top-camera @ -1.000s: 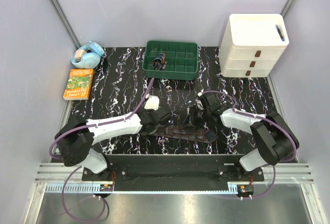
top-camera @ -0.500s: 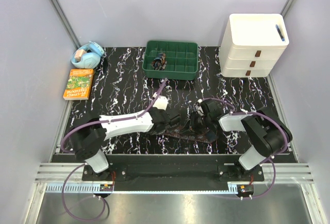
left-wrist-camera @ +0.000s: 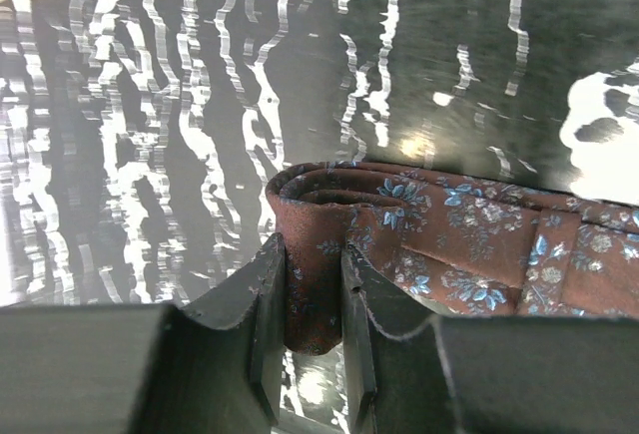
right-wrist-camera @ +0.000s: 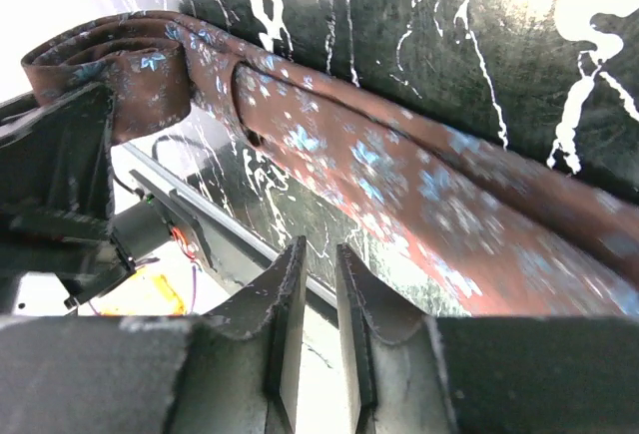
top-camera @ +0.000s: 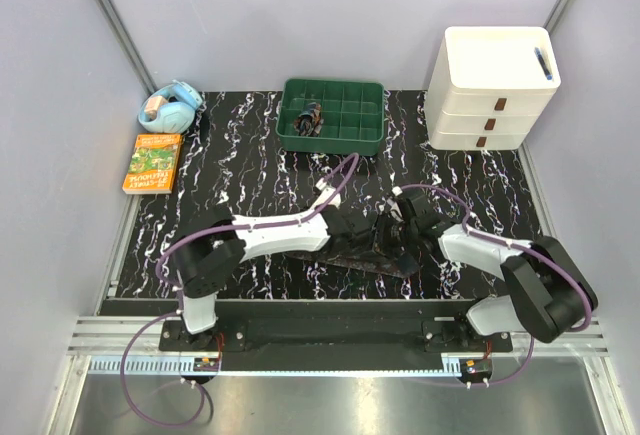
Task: Roll the ties
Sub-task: Roll the tie at the center of the board.
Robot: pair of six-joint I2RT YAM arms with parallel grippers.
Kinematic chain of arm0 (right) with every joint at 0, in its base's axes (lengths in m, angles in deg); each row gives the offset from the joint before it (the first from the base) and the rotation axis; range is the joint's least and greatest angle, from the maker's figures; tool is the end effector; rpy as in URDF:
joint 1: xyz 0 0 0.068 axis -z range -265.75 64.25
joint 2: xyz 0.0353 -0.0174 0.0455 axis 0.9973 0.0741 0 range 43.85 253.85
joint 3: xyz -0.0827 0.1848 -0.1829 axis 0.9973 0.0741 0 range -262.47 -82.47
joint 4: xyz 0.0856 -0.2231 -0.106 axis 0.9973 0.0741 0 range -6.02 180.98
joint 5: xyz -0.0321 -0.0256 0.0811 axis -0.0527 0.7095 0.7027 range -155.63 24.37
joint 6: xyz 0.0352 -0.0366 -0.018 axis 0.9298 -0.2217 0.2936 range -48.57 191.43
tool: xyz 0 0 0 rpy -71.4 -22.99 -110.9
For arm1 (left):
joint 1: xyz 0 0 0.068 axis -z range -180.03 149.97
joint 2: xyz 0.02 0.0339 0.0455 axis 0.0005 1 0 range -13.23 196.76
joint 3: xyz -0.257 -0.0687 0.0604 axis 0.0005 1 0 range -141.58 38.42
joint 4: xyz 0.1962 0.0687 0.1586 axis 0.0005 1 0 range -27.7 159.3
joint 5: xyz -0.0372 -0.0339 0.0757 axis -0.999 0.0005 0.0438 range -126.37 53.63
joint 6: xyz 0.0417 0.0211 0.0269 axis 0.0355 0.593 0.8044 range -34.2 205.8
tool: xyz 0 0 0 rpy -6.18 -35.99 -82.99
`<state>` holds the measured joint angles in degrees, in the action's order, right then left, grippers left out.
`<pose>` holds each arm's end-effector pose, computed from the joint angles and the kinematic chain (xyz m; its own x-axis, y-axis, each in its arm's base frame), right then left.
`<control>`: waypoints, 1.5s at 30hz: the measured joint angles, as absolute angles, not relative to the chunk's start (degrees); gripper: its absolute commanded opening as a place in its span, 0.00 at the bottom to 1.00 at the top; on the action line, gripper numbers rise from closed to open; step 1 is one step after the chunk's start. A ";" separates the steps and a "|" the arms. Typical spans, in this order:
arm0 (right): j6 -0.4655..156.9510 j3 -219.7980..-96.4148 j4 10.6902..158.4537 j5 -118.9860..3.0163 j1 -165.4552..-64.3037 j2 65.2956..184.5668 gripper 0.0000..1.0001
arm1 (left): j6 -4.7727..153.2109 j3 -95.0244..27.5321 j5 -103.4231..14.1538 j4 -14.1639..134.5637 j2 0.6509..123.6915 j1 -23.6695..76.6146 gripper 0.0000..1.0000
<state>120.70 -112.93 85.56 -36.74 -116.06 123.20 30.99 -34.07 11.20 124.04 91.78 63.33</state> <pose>0.2023 0.1382 0.1468 -0.9705 0.2012 -0.1329 0.0431 0.6870 0.7254 0.1669 -0.2742 0.1896 -0.7706 0.3066 -0.5587 -0.0037 0.8745 0.4850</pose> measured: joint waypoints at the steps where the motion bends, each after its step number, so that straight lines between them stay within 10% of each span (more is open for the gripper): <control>1: 120.60 -113.13 86.15 -36.98 -116.06 122.52 0.26 | 30.36 -34.72 12.16 125.55 92.78 63.41 0.13; 23: 116.99 -114.81 97.43 -39.91 -111.62 115.29 0.26 | 27.63 -37.48 18.74 134.18 102.77 65.86 0.13; 45: 115.98 -115.09 101.76 -40.13 -110.40 110.53 0.26 | 42.88 -30.22 12.38 114.64 99.01 66.23 0.40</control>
<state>115.98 -115.09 101.76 -40.13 -110.40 110.53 42.88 -30.22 12.38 114.64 99.01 66.23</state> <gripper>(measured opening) 0.263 0.389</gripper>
